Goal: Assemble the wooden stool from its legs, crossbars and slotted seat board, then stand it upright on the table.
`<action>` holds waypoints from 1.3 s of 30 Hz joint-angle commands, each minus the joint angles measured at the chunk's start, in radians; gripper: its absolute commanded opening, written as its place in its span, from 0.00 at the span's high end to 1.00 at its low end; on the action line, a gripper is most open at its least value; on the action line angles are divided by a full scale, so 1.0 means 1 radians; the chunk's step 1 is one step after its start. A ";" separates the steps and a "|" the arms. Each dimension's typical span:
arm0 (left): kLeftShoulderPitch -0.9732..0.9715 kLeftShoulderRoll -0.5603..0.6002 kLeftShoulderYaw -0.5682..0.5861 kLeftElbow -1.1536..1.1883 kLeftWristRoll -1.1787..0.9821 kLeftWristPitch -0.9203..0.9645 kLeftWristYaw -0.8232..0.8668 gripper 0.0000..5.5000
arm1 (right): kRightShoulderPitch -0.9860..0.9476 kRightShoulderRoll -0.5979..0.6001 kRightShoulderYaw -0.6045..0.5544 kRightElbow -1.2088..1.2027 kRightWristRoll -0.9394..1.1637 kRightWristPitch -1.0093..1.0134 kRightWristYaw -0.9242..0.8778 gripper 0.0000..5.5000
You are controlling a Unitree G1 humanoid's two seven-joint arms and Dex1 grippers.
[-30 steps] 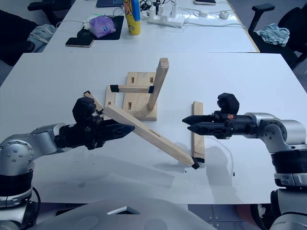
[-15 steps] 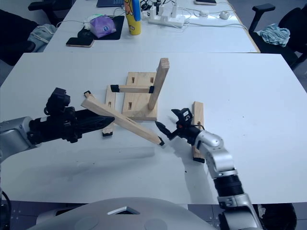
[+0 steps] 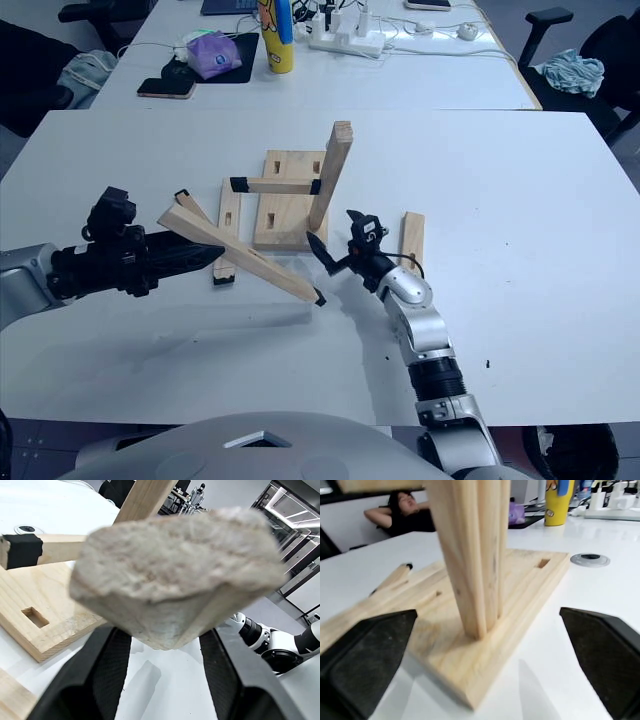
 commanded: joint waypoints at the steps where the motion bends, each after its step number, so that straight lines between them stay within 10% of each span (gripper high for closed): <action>1: -0.019 -0.003 -0.007 -0.004 0.011 0.001 -0.006 0.62 | -0.012 0.038 0.008 -0.014 -0.021 0.065 -0.060 0.09; 16: 0.005 -0.035 -0.023 -0.043 -0.011 0.016 0.023 0.62 | -0.059 0.172 -0.072 -0.246 0.102 0.457 -0.264 0.49; 28: -0.027 -0.098 0.024 -0.080 -0.026 -0.059 0.114 0.62 | -0.119 0.014 -0.048 -0.262 0.030 0.553 -0.224 0.79; 39: 0.041 -0.115 0.019 -0.153 -0.037 -0.077 0.166 0.62 | -0.197 -0.183 -0.045 -0.127 0.062 0.543 0.042 0.74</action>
